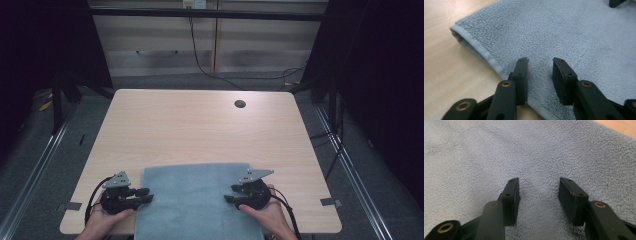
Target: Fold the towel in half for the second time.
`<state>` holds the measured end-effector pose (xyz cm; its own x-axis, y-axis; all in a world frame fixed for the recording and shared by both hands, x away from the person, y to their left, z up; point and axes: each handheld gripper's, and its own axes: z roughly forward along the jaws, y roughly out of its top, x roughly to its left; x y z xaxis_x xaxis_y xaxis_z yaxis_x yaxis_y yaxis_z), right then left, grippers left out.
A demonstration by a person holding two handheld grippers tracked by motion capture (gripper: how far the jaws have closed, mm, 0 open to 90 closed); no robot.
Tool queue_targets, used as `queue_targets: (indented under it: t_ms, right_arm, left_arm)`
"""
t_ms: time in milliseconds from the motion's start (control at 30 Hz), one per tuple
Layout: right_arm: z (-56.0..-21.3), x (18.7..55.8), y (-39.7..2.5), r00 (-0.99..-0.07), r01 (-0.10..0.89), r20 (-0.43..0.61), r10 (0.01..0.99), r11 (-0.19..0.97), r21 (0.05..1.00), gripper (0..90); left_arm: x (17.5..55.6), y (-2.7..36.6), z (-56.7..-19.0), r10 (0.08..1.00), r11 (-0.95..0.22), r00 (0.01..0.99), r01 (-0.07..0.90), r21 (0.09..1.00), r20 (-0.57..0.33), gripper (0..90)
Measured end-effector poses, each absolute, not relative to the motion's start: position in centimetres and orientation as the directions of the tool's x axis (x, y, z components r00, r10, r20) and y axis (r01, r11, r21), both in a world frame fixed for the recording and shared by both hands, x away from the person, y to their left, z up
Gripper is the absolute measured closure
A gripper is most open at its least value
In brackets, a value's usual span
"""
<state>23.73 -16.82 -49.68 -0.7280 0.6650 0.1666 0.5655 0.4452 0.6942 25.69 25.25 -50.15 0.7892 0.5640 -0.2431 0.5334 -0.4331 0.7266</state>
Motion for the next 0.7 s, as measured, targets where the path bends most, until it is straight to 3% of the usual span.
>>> queue_targets:
  t_ms: [100,333,567,700]
  right_arm:
    - [-49.1,23.9,-17.2,-0.721,0.577,0.21,0.661,0.403,0.71,50.5]
    - [-46.5,27.0,-20.6,-0.658,0.547,0.179,0.731,0.3,0.782,52.0]
    - [-47.2,31.0,-22.7,-0.606,0.58,0.201,0.77,0.254,0.774,50.1]
    - [-48.3,32.5,-22.6,-0.606,0.599,0.224,0.763,0.252,0.76,48.0]
  left_arm:
    - [25.8,25.2,-49.7,0.568,-0.428,0.785,0.538,0.726,-0.246,60.4]
    - [28.5,25.7,-48.3,0.607,-0.377,0.758,0.538,0.753,-0.238,53.3]
    - [32.7,25.8,-47.5,0.653,-0.329,0.723,0.541,0.774,-0.227,51.4]
    - [34.3,25.7,-48.5,0.662,-0.296,0.701,0.57,0.767,-0.265,44.8]
